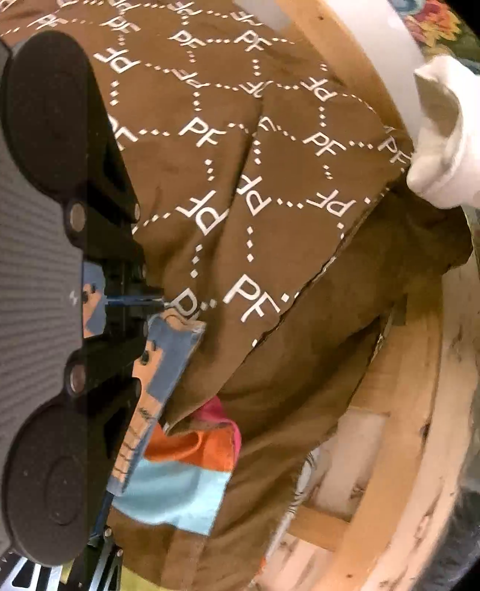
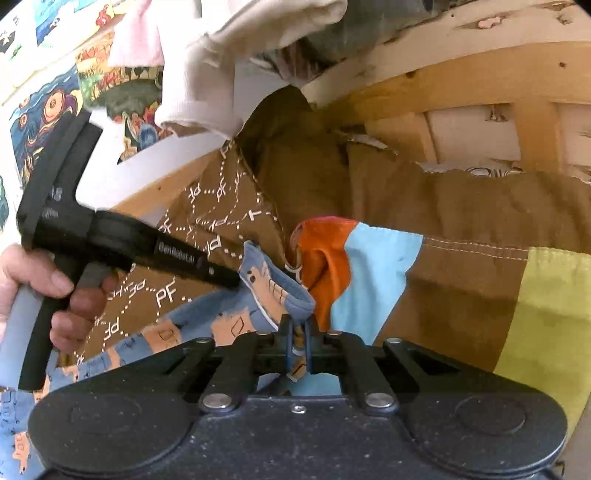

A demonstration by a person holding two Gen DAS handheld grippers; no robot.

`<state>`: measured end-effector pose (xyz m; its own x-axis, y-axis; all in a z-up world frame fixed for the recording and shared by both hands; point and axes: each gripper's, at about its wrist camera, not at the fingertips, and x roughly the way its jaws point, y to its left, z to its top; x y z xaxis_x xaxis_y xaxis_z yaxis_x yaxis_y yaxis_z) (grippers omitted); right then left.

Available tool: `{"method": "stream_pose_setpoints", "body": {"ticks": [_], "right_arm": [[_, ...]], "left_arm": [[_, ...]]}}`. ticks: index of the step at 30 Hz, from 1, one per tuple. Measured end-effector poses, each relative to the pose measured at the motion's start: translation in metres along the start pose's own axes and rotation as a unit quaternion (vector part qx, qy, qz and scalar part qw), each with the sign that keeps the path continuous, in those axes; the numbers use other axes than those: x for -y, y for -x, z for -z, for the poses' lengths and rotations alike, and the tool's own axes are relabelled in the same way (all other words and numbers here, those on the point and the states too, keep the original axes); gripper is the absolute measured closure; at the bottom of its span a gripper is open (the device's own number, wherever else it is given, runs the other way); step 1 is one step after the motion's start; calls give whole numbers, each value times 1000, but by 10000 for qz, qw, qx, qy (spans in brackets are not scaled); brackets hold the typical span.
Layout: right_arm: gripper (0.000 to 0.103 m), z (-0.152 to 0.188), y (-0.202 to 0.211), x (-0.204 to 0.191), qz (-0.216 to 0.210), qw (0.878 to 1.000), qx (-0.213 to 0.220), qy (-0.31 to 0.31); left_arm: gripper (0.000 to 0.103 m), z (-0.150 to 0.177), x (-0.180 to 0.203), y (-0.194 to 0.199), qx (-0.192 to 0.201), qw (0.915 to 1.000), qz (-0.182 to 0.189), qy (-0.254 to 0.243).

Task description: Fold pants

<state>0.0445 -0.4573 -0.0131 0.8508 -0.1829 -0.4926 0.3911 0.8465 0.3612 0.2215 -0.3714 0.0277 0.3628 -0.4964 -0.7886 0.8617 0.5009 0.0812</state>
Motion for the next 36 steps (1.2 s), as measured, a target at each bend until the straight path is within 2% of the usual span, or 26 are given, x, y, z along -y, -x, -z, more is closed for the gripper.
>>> {"method": "stream_pose_setpoints", "body": {"ticks": [2,3,4,5,9,13,20,21,23,25,28,30,32,34,36], "right_arm": [[83,2,-6,3,107,9997,-183,-83],[76,2,-5,4,143,9997,-181,-103],[67,1,-3,6,147,9997,-151,-120],[63,0,0,8,147,9998,-98,-123],[60,-1,1,10,115,9997,-173,-115],[58,3,-7,12,-130,9983,-460,-321],[59,2,-15,14,-233,9951,-577,-763],[62,2,-17,14,-235,9949,-575,-789],[83,0,-22,13,-220,9946,-595,-826],[91,-1,-21,16,-219,9943,-509,-916],[92,-7,-5,10,-122,9980,-40,-616],[92,-7,-1,1,-46,9996,48,-268],[91,-2,-9,-3,155,9995,-234,-132],[89,2,-15,5,229,9980,-462,-354],[87,-1,-14,8,180,9978,-449,-446]], "left_arm": [[86,4,2,-2,-50,10000,-62,-28],[65,6,0,-2,-59,10000,-56,28],[51,12,-1,2,-17,9999,-46,89],[49,16,-2,4,25,9999,-97,98],[49,30,-18,17,91,9992,-395,68],[49,70,-33,49,213,9968,-519,569],[49,140,-37,57,-237,9943,-841,608],[49,146,-40,59,-244,9935,-866,695],[49,151,-46,57,-240,9915,-897,917],[49,156,-51,59,-207,9900,-891,1073],[46,163,-54,67,-152,9897,-855,1135],[45,168,-56,67,-162,9900,-874,1093],[45,173,-57,68,-209,9902,-899,1048],[43,175,-62,76,-196,9892,-859,1168],[42,181,-76,94,-82,9874,-831,1342]]}}
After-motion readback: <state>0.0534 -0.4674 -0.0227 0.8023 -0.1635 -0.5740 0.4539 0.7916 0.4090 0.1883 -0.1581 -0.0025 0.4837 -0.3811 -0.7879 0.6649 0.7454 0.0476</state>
